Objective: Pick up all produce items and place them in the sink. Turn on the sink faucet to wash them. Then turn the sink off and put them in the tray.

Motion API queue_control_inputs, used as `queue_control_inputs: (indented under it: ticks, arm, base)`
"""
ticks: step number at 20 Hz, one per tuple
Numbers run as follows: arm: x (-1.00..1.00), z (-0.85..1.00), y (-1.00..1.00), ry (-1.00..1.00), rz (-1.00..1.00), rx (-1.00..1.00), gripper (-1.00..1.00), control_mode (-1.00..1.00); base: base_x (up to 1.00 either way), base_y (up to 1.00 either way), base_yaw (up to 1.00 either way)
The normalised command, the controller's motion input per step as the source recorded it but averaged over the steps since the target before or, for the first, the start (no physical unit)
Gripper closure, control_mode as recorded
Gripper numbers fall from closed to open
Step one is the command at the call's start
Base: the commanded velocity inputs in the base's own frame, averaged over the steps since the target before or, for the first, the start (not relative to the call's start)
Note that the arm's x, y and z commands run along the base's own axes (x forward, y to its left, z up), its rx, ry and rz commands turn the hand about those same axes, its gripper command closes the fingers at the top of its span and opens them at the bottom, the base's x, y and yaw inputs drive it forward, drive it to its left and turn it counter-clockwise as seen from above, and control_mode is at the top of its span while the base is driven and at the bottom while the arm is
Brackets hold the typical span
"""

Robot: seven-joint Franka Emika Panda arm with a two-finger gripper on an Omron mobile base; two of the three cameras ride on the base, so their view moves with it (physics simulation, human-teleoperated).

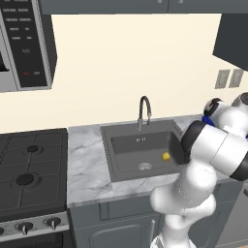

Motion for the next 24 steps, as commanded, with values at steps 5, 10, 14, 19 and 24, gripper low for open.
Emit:
queue_control_inputs:
  ticks: [5,10,14,19,24]
  arm:
    - [-0.14,0.85,0.81,0.02,0.00,0.00,-1.00,-1.00]
    - [-0.14,0.68,0.72,0.11,0.00,0.00,-1.00,-1.00]
    - [-0.37,0.45,0.48,0.18,0.00,0.02,-1.00,-1.00]
    - [-0.47,0.12,0.42,0.25,0.00,0.05,-1.00,-1.00]
    - [-0.24,-0.04,0.31,0.26,0.00,0.05,-1.00,-1.00]
  base:
    - [0.00,0.00,0.00]
    - [0.00,0.00,0.00]
    - [0.00,0.00,0.00]
    - [0.00,0.00,0.00]
    - [0.00,0.00,0.00]
